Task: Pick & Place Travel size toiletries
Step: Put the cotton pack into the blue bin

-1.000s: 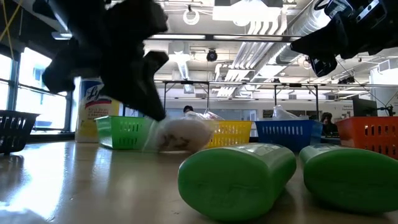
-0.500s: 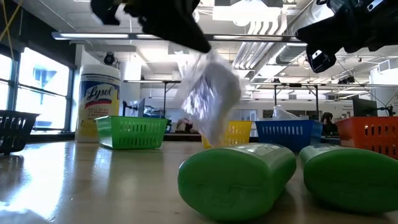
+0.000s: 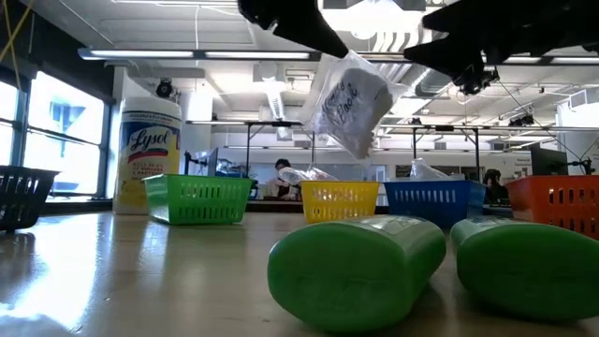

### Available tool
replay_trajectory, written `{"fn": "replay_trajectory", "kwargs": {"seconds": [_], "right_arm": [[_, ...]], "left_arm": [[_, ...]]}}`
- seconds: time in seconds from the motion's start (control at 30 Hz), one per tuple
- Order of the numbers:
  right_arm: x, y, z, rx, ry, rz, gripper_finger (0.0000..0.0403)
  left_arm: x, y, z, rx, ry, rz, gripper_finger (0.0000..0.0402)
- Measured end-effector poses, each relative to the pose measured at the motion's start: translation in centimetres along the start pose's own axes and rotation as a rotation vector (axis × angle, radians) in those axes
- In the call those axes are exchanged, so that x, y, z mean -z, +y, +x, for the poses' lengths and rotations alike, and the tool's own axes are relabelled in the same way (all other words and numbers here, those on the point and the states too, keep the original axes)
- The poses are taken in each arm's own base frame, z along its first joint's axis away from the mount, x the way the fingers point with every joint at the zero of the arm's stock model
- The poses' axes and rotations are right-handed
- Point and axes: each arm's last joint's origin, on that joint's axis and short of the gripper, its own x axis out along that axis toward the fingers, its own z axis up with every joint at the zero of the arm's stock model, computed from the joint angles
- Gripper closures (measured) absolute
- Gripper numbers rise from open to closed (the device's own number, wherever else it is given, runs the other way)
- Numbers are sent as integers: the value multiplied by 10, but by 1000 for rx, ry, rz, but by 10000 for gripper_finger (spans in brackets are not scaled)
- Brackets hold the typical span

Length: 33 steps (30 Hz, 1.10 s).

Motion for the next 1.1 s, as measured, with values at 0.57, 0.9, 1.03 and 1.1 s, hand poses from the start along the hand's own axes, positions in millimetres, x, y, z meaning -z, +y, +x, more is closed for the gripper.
{"fn": "replay_trajectory", "kwargs": {"seconds": [0.57, 0.9, 1.03, 1.1], "right_arm": [[0, -5, 10, 137, 101, -47, 69], [-1, -13, 18, 178, 45, 27, 39], [6, -19, 23, 185, 79, 48, 38], [8, -21, 27, 188, 73, 53, 41]], "left_arm": [[-21, 54, -1, -81, -44, -90, 401], [-22, 66, 1, -91, -68, -113, 401], [-25, 66, 0, -94, -98, -122, 401], [-26, 66, 0, -82, -109, -123, 401]]}}
